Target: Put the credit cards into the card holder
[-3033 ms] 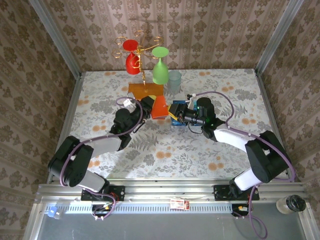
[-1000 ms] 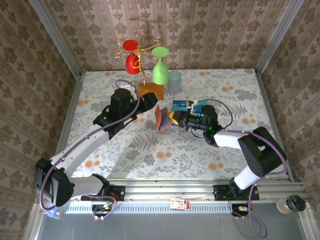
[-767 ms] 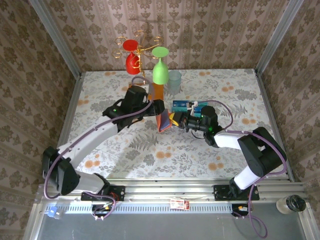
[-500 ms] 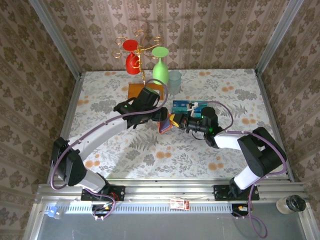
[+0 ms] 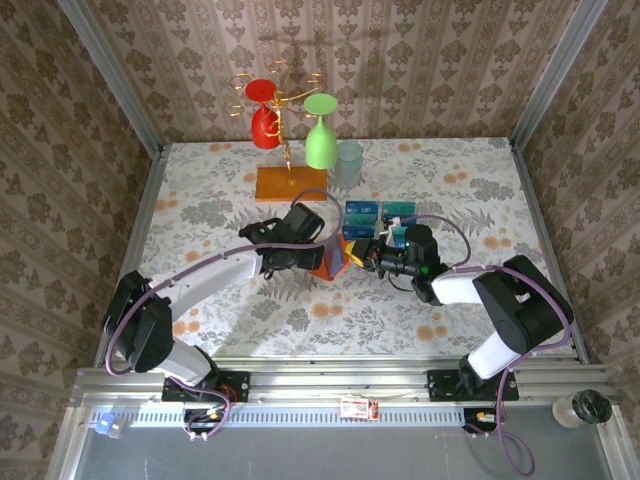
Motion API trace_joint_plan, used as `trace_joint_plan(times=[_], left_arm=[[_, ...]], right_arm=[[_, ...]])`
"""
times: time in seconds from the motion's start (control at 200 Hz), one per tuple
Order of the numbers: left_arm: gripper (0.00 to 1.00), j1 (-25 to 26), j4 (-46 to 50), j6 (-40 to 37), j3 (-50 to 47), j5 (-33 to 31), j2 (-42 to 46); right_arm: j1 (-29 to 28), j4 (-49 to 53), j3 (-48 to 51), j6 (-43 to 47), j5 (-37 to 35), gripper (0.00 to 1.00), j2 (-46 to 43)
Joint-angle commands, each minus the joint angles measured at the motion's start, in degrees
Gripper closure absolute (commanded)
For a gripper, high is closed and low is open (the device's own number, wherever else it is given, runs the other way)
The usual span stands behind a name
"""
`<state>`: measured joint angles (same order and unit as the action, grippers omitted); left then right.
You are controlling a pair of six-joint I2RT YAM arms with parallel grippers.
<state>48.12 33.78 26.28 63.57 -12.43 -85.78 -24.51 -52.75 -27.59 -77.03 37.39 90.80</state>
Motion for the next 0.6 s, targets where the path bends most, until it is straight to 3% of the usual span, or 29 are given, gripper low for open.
trace_joint_plan(times=[0.0,0.33,0.59], left_arm=[[0.34,1.24,-1.94,-1.58,-1.86,-2.47,-0.35],[0.33,4.76,-3.79,-2.48,-2.39,-3.79,-7.45],[0.34,5.76,-4.15,-3.03,-1.36,-4.15,-11.68]], right_arm=[[0.32,-3.71,2.02,1.80,-2.29,1.00,1.47],[0.25,-14.44,7.81,0.27,-4.37,1.00,9.30],[0.14,-17.15,9.90,0.22,-5.55,1.00,12.35]])
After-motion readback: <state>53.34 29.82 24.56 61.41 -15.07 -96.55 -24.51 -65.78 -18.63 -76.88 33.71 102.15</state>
